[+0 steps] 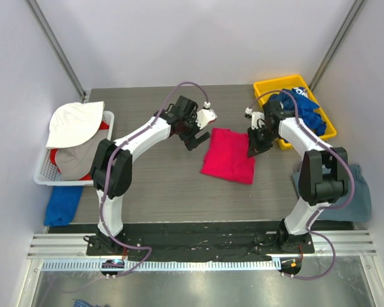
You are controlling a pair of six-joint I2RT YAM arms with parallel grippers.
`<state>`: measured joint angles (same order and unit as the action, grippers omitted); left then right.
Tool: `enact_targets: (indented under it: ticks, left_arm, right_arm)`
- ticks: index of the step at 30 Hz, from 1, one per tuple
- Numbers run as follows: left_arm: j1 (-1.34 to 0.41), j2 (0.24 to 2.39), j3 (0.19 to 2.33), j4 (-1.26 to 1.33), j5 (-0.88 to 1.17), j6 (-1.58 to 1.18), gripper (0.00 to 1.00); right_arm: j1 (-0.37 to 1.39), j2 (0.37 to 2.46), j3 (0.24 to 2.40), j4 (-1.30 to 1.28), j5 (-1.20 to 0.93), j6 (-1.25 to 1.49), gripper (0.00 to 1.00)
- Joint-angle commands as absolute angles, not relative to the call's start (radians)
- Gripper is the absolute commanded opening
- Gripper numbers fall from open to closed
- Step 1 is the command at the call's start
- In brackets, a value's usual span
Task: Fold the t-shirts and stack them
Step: Neatly place the folded tshirt to the corner
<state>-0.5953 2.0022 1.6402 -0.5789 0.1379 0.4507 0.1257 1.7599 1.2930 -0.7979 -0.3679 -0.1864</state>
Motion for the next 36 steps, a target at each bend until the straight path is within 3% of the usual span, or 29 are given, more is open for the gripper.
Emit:
enact_targets:
  ticks: [1, 26, 36]
  left_arm:
    - [-0.597, 1.927, 1.621, -0.551, 0.118, 0.449, 1.00]
    - [-0.597, 1.876, 1.545, -0.531, 0.124, 0.474, 1.00]
    - [-0.597, 1.859, 1.508, -0.522, 0.135, 0.477, 1.00]
  right_arm:
    - [0.097, 1.643, 1.325, -0.934, -0.253, -0.268, 0.01]
    - [-0.236, 1.321, 1.358, -1.258, -0.045, -0.500, 0.01]
    - [-0.504, 1.246, 1.361, -1.324, -0.005, -0.663, 0.01]
